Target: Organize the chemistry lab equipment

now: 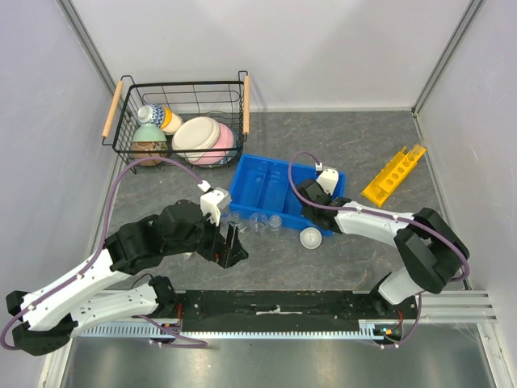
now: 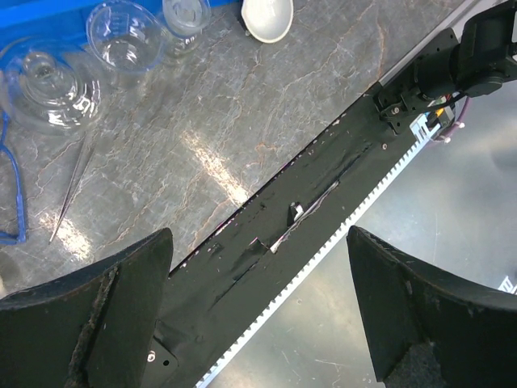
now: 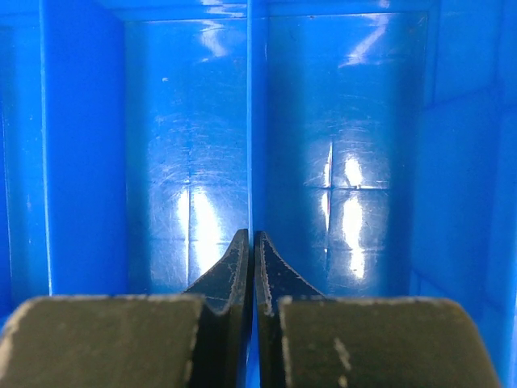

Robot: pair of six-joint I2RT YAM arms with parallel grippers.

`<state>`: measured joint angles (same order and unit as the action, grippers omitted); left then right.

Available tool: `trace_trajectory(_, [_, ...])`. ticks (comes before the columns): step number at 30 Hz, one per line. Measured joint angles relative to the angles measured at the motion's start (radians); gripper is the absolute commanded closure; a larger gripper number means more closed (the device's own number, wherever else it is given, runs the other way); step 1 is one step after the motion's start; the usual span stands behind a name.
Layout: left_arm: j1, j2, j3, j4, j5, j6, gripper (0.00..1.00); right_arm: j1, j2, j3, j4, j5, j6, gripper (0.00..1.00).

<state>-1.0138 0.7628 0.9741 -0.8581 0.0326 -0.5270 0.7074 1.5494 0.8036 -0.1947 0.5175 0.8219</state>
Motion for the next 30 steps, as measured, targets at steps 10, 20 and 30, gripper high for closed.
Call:
trace_trajectory(10, [0.000,-0.008,-0.016,0.000,0.004,-0.004,0.06,0.090,-0.075,-0.066,-0.031,0.021,0.081,1.00])
trace_trajectory(20, [0.000,-0.006,-0.032,-0.001,0.003,-0.005,0.06,0.114,0.058,0.105,-0.191,0.079,0.071,0.98])
trace_trajectory(30, [0.000,0.018,-0.033,-0.001,0.002,-0.005,0.06,0.043,0.139,0.219,-0.249,0.058,0.018,0.85])
